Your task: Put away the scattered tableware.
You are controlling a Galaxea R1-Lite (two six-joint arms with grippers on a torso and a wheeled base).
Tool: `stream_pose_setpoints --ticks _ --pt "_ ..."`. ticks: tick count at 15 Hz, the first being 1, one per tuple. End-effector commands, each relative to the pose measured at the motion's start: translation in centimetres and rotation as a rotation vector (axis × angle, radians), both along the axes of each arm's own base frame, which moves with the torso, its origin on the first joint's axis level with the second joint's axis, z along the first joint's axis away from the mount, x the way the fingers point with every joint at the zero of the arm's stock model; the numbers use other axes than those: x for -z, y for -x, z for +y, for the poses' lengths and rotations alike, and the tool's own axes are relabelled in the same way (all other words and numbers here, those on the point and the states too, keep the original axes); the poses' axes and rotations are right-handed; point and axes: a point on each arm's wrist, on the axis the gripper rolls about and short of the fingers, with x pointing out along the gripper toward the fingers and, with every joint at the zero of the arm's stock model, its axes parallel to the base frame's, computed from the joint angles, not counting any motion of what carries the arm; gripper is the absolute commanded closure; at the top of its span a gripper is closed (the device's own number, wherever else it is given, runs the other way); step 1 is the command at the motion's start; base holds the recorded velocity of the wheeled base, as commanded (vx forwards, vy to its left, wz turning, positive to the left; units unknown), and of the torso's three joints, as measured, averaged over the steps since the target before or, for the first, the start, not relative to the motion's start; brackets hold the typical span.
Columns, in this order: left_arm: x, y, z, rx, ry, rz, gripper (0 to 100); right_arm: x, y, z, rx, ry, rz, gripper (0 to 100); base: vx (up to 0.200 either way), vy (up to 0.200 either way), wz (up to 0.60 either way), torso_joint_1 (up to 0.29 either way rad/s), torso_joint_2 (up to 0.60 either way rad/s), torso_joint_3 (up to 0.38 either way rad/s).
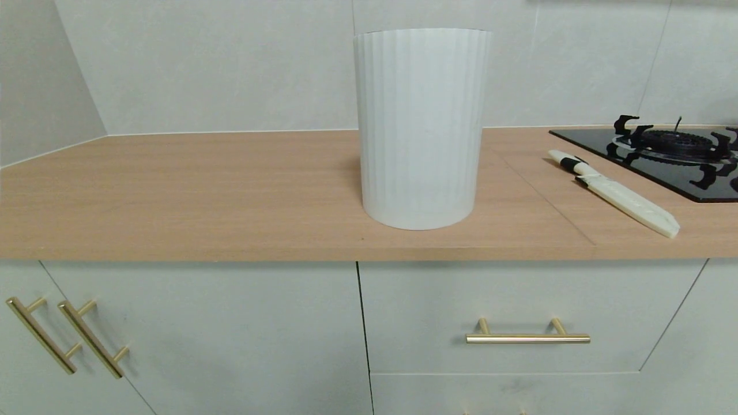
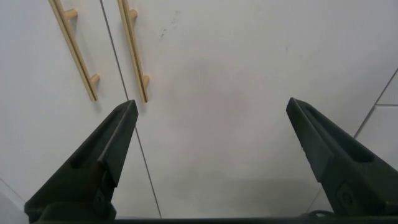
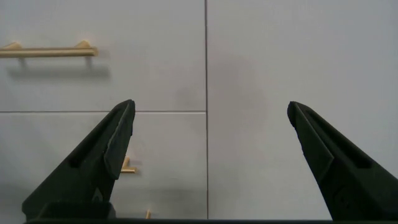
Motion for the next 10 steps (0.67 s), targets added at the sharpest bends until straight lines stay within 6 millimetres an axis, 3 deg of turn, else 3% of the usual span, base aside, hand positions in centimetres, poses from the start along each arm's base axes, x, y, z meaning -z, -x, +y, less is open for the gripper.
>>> stream_pose_setpoints --ticks 1,10 --pt "0.00 0.00 0.00 -0.001 0.000 0.000 0 -0.01 -0.01 0.00 0.000 0.001 0.001 0 0.000 0.000 0.00 0.000 0.00 0.000" --pt "0.00 0.00 0.00 0.001 0.000 0.000 0 -0.01 -0.01 0.00 -0.001 0.002 0.001 0 0.000 0.000 0.00 0.000 0.00 0.000"
